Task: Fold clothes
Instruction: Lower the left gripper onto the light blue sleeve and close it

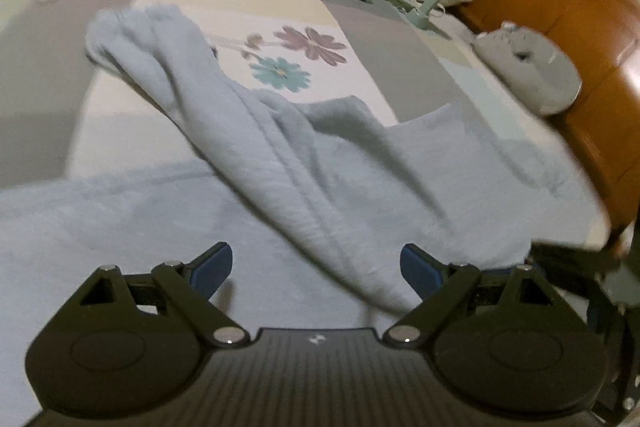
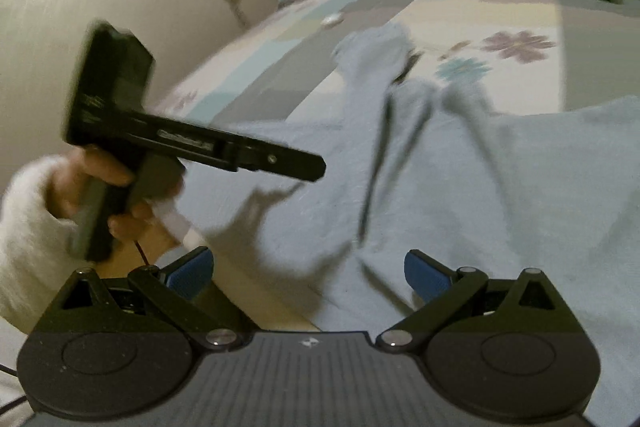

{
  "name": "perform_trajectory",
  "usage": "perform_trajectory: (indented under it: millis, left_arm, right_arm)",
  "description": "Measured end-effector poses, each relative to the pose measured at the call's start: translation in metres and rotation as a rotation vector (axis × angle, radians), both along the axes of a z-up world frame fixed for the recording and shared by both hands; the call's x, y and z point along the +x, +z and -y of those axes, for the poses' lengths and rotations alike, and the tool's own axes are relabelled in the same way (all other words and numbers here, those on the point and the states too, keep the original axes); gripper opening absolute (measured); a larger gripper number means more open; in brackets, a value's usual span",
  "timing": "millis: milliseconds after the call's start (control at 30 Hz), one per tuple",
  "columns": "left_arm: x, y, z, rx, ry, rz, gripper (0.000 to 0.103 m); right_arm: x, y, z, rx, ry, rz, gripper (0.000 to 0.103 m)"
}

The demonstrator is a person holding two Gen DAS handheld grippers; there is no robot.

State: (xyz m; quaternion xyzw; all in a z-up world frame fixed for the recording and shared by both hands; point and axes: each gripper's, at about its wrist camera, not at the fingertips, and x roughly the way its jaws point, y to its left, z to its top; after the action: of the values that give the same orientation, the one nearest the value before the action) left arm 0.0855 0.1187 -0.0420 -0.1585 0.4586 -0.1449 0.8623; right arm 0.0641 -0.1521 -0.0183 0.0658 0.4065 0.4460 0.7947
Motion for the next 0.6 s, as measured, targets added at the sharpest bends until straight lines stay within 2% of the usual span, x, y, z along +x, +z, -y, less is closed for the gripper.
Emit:
perform_trajectory:
  millis: [100, 200, 400, 600]
  left_arm:
    - [0.013, -0.014, -0.003, -0.114, 0.045, -0.045, 0.091]
    - [0.024, -0.026, -0.007, -0.188, 0.084, -0.074, 0.091]
    - [0.047, -0.038, -0.018, -0.262, 0.147, -0.070, 0.090]
    - [0.072, -0.041, -0.026, -0.303, 0.176, -0.034, 0.091]
  right_arm:
    - [-0.005, 0.001, 0.027, 0.060, -0.079, -0.005, 0.103]
    - [-0.005, -0.003, 0.048, 0.121, -0.139, -0.033, 0.103]
    - [0.005, -0.013, 0.059, 0.127, -0.191, -0.058, 0.103]
    - [0.006, -0.016, 0.058, 0.132, -0.174, -0.057, 0.103]
